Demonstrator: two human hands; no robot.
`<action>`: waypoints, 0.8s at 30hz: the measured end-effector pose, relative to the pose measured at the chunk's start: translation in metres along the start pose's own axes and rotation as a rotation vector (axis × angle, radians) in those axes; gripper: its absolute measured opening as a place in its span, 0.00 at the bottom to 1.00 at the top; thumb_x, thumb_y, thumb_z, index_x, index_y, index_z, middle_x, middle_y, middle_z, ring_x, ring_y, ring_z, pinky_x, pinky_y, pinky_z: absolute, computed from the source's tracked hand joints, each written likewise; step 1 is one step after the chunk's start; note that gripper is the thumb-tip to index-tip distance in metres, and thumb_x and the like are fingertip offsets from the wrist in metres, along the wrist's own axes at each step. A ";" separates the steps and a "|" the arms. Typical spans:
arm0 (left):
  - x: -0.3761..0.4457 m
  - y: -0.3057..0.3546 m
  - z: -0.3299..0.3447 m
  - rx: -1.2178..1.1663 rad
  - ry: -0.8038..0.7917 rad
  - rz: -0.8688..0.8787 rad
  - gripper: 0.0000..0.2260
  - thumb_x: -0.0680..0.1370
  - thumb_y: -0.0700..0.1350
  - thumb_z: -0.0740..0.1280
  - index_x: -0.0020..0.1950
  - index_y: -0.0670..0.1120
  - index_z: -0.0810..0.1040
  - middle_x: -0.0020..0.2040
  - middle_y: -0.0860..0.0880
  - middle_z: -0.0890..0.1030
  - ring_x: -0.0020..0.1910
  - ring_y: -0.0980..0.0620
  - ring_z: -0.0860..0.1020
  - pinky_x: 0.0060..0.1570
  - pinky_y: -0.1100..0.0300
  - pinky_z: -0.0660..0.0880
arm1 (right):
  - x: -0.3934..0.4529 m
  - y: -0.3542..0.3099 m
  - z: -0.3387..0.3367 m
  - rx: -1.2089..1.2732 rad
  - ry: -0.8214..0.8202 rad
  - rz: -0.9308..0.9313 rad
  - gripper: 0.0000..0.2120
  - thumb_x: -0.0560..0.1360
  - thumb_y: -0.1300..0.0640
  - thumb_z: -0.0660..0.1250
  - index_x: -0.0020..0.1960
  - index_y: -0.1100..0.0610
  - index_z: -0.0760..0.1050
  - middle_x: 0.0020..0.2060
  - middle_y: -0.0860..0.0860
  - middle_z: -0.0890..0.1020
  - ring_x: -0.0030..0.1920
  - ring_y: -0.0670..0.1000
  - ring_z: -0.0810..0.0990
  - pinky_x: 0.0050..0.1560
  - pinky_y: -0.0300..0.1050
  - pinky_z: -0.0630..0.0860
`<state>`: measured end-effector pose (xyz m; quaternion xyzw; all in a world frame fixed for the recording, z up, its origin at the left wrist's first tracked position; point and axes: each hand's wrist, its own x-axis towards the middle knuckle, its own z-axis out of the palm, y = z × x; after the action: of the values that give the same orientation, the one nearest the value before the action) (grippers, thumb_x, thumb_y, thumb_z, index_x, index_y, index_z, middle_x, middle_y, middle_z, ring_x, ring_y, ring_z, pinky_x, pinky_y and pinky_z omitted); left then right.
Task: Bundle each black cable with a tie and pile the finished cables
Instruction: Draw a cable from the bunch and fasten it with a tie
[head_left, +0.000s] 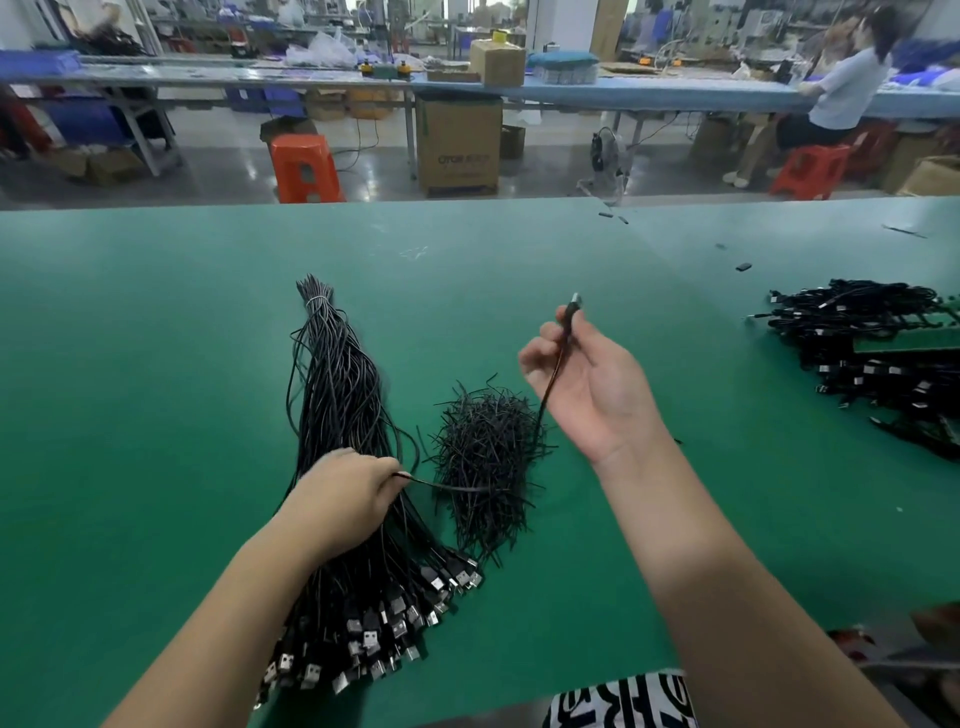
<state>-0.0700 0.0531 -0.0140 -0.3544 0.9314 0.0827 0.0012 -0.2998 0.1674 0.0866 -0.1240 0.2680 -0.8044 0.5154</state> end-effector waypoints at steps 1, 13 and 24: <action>-0.002 0.008 -0.007 -0.092 -0.030 0.041 0.13 0.84 0.55 0.56 0.56 0.54 0.79 0.48 0.56 0.84 0.51 0.53 0.80 0.66 0.56 0.68 | 0.002 0.004 -0.002 -0.061 0.015 -0.007 0.08 0.83 0.58 0.62 0.51 0.61 0.77 0.35 0.52 0.78 0.36 0.50 0.78 0.44 0.47 0.81; 0.005 0.070 -0.067 -0.792 0.016 0.093 0.15 0.82 0.57 0.63 0.65 0.54 0.78 0.57 0.57 0.83 0.55 0.63 0.79 0.63 0.55 0.75 | -0.007 0.026 -0.010 -0.791 -0.127 0.012 0.06 0.79 0.64 0.68 0.46 0.60 0.82 0.34 0.53 0.83 0.32 0.47 0.77 0.38 0.39 0.79; 0.013 0.084 -0.066 -0.906 -0.129 0.086 0.18 0.84 0.53 0.56 0.57 0.49 0.84 0.48 0.51 0.87 0.52 0.53 0.83 0.64 0.49 0.73 | -0.010 0.017 -0.016 -0.973 -0.217 -0.028 0.06 0.75 0.62 0.73 0.51 0.58 0.86 0.44 0.47 0.85 0.46 0.43 0.83 0.47 0.34 0.75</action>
<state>-0.1310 0.0960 0.0627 -0.2744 0.8132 0.5035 -0.0994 -0.2899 0.1761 0.0647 -0.4365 0.5554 -0.5756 0.4120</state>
